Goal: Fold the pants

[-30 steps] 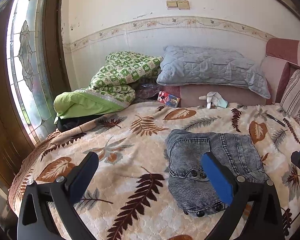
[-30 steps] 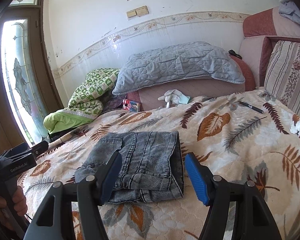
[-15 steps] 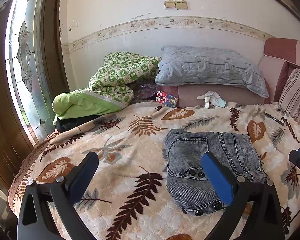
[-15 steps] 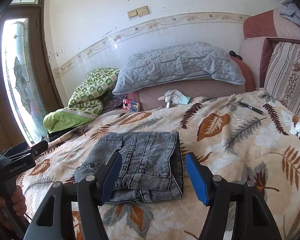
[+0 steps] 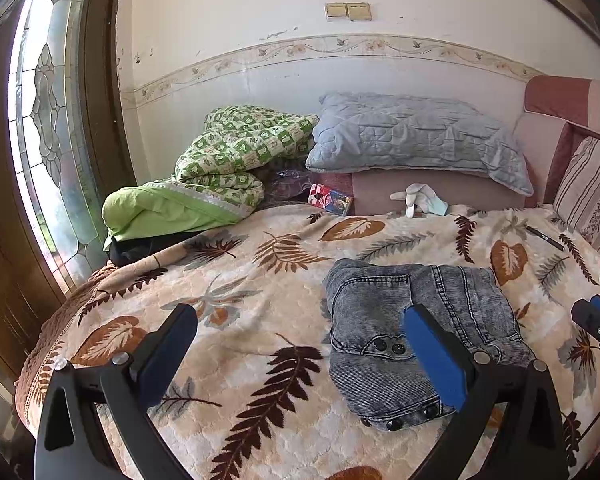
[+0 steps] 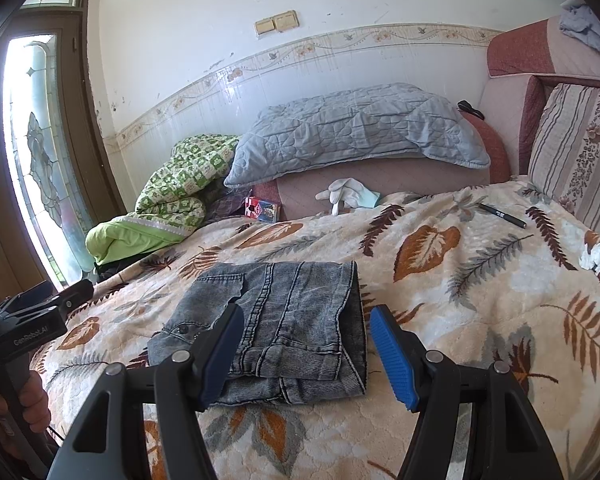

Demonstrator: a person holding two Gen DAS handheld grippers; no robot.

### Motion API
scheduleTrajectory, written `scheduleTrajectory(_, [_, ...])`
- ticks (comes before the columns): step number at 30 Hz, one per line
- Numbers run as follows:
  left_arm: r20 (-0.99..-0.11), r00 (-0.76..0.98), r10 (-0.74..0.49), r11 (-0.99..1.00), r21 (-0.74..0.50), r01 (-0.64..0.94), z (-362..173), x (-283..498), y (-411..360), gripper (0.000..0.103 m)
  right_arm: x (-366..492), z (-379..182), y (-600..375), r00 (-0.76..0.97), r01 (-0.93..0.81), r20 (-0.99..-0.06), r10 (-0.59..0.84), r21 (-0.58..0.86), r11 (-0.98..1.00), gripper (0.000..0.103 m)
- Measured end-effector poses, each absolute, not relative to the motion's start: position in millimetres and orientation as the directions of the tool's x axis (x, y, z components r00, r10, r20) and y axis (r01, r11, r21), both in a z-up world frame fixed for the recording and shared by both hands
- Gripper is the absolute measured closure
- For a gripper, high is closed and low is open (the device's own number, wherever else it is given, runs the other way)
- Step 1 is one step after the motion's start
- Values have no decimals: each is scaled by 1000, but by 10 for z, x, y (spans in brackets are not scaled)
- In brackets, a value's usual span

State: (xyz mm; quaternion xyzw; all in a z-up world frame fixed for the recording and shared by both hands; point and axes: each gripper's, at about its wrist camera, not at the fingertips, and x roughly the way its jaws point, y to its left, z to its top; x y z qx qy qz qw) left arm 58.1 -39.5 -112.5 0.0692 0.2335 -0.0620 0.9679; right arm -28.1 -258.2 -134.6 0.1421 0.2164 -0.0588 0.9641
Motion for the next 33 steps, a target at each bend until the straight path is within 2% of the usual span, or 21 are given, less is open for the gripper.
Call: scheduleTrajectory(33, [-472,876,-100,983,88,159,-1157,577,-390,0,-214,-1383,-2581,890,167,-454,-45,231,959,34])
